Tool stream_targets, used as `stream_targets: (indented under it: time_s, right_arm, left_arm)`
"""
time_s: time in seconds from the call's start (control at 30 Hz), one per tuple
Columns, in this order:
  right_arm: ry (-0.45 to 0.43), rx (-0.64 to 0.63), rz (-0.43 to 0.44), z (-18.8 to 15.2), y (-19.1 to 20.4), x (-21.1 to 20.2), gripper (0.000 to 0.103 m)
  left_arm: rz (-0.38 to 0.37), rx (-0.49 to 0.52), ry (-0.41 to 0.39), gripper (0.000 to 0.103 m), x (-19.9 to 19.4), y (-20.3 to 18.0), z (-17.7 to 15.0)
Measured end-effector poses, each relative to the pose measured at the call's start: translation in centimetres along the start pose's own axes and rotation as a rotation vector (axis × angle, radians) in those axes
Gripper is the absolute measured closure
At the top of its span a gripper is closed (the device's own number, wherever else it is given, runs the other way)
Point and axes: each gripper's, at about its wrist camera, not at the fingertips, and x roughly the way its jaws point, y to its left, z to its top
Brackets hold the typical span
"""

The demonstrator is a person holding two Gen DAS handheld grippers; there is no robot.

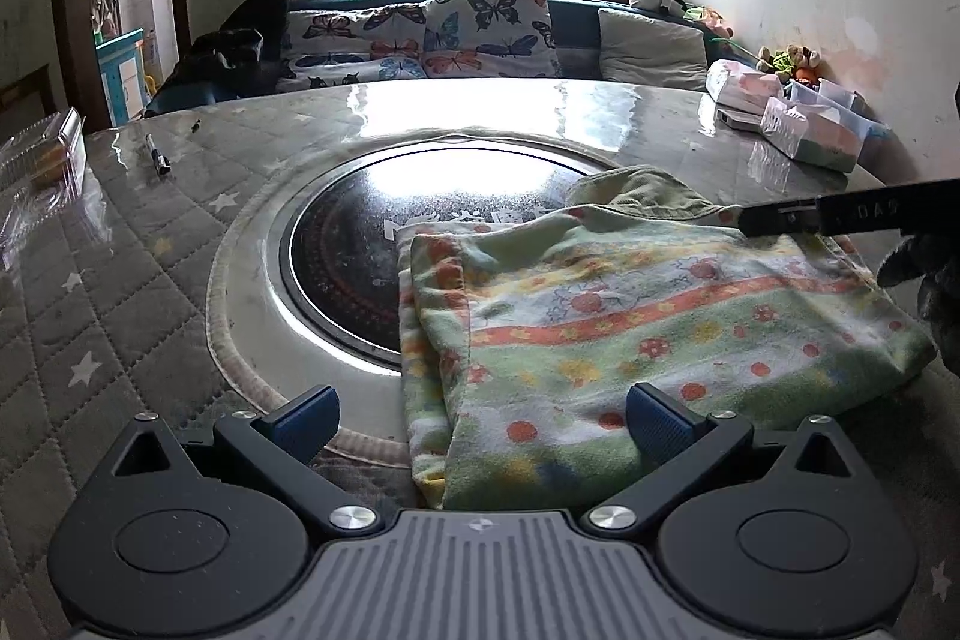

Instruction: Fold clothes

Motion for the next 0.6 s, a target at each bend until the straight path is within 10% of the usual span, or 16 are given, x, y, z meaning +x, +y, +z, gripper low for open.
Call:
stream_targets:
  time_s: [0.6]
  right_arm:
    - [0.054, -0.132, 0.06, 3.1, 6.2, 4.9, 0.009]
  left_arm:
    - [0.064, -0.088, 0.022, 0.0, -0.6, 2.2, 0.1]
